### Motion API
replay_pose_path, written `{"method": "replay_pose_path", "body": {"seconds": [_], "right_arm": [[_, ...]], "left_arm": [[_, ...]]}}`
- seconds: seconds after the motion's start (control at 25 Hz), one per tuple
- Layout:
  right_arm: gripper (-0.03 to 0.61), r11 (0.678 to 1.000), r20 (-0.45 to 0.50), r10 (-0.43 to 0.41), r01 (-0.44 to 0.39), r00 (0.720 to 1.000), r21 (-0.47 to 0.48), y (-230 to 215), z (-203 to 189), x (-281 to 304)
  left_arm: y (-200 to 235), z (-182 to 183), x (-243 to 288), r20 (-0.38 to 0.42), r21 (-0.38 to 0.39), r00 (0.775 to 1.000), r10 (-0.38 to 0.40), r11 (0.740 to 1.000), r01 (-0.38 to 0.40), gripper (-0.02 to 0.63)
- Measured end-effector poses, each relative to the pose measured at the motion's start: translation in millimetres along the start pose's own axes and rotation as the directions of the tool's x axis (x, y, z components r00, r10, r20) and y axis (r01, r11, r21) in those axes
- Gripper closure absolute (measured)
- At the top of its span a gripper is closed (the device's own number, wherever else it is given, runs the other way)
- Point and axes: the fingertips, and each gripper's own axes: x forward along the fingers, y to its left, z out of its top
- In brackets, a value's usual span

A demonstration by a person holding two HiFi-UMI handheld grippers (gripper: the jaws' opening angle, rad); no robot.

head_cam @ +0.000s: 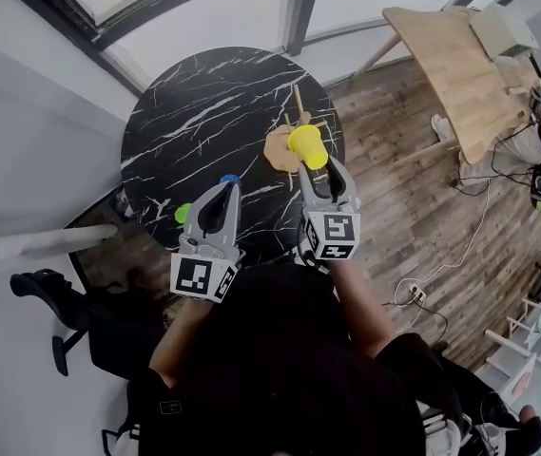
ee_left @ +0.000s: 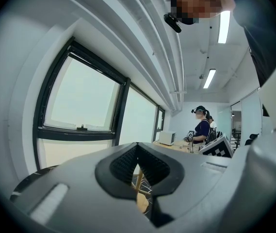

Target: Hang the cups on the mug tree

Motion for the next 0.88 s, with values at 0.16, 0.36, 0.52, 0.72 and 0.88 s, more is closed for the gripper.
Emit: {"method": "replay_pose_path", "body": {"seconds": [0.16,0.36,0.52,0.72,0.88], "right_arm": [[0.370,1.000,-0.012,-0.002,0.002,1.000,-0.001,-1,-4,2],[0.368,1.000,-0.010,-0.001,0.001,1.000,-0.001,-2,-7,1],[0.368,1.000,-0.014,0.005,-0.005,1.000,-0.009,0,-10,2],[0.356,1.000,-0.012,-0.003,0.003,1.000,-0.009,0,-12,-2],[0.356,1.000,-0.010,-0.006,0.006,1.000,-0.012,2,-10,-8]], "left_arm": [[0,0,-3,-0.002,0.000,1.000,0.007,1.000,-0.007,0.617],[-2,2,-4,0.008,-0.003,1.000,0.007,1.000,-0.007,0.617],[-4,3,-6,0.019,-0.003,1.000,0.000,1.000,0.000,0.615],[-5,3,-9,0.027,-0.006,1.000,0.002,1.000,-0.001,0.617],[-4,5,-12,0.035,-0.009,0.999,0.002,1.000,-0.001,0.617]]}}
